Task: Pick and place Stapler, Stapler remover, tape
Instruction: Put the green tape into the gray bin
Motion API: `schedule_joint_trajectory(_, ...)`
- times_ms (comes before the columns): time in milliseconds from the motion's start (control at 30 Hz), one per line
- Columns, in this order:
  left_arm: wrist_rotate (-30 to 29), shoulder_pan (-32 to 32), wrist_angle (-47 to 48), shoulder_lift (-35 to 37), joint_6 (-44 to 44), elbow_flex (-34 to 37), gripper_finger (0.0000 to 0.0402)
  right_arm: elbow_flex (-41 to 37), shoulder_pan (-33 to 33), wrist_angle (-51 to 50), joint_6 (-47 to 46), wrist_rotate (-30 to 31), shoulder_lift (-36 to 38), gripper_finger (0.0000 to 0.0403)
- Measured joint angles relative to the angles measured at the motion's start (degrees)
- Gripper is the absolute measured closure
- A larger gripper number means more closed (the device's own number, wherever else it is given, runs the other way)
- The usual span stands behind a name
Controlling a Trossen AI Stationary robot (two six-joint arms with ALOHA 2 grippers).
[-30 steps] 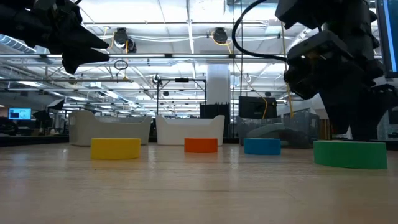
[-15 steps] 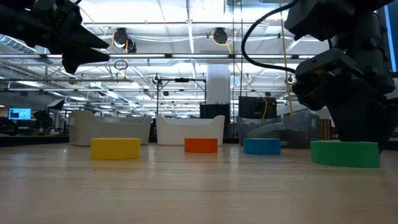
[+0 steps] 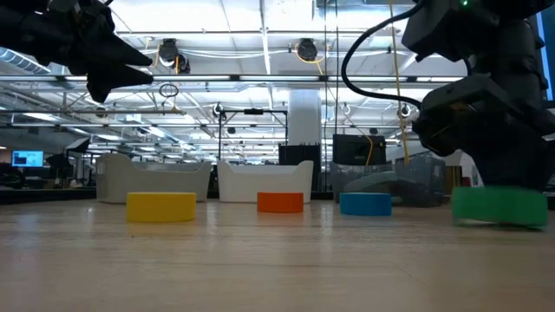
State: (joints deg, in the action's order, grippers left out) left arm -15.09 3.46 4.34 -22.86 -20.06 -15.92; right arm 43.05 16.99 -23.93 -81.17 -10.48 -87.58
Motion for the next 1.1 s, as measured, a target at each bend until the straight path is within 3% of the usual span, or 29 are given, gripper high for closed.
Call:
schedule_joint_trajectory(133, 0.0, 0.0, -0.2, 0.0, -1.8, 0.0, 0.0215, 0.0, 0.0, -0.1, 3.7, 0.0, 0.0, 0.0369)
schedule_joint_trajectory(367, 0.0, 0.0, -0.8, 0.0, -8.4, 0.0, 0.0215, -0.3, 0.0, 4.9, 11.7, -0.2, 0.4, 0.0369)
schedule_joint_trajectory(633, 0.0, 0.0, -6.5, 0.0, -17.3, 0.0, 0.0215, -0.3, -3.7, 23.7, 20.9, 0.3, 4.4, 0.0367)
schedule_joint_trajectory(933, 0.1, 0.0, -16.9, -0.3, -19.5, 0.0, 0.0215, -0.2, -14.7, 46.9, 31.8, -2.9, 5.5, 0.0367)
schedule_joint_trajectory(1100, 0.0, 0.0, -23.4, -4.0, -20.8, 0.0, 0.0215, -0.2, -20.9, 56.2, 35.5, -4.9, 5.5, 0.0368)
